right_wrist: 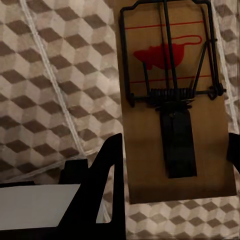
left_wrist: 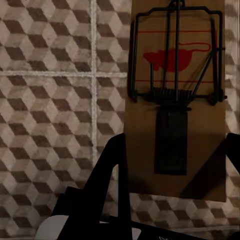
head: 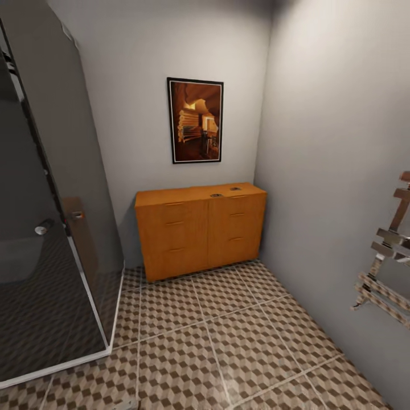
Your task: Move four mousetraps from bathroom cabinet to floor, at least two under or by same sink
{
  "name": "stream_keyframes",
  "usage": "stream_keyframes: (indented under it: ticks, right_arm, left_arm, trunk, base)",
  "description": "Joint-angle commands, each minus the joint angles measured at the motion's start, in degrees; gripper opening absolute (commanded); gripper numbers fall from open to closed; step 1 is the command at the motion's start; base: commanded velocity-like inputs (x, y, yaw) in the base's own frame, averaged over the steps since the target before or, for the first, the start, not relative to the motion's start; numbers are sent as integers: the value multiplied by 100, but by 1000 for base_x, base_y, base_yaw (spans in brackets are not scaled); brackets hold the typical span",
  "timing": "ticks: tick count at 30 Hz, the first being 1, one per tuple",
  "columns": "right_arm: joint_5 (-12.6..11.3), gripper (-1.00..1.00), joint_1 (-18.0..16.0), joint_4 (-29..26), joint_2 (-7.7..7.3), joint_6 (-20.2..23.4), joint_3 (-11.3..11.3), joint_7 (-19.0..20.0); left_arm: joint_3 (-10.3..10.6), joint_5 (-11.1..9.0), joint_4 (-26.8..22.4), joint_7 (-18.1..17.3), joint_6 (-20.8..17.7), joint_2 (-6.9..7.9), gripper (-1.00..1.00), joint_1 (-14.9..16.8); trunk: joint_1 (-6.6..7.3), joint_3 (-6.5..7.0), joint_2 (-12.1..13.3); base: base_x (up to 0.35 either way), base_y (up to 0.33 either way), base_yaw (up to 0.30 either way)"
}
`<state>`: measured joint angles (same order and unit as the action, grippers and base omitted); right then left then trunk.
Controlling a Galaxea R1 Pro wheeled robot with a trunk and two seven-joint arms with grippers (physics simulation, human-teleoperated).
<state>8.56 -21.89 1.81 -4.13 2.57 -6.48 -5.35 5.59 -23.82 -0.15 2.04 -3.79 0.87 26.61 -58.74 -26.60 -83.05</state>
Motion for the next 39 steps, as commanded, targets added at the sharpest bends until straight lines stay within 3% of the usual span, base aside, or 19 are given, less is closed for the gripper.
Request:
stream_keyframes:
  ticks: [1, 24, 30, 39]
  right_arm:
    - [50, -100, -9, 12, 0, 7, -47, -10]
    - [32, -100, -8, 12, 9, 38, -49, -1]
    - [54, -100, 0, 12, 36, -23, -47, 1]
    - [67, -100, 0, 12, 34, 2, -47, 36]
  left_arm:
    - [48, -52, -2, 13, -19, -2, -100, 3]
    - [55, -53, -2, 16, -16, -8, -100, 2]
    - [49, -58, -2, 16, -19, -14, -100, 2]
    - [47, -62, -2, 16, -25, -166, -100, 2]
  trunk:
    - [1, -3, -3]
    - [1, 53, -3]
    - [1, 54, -3]
    - [1, 54, -3]
  base:
    - [-57, 0, -278]
    - [-5, 0, -288]
    - [0, 0, -62]
    - [0, 0, -257]
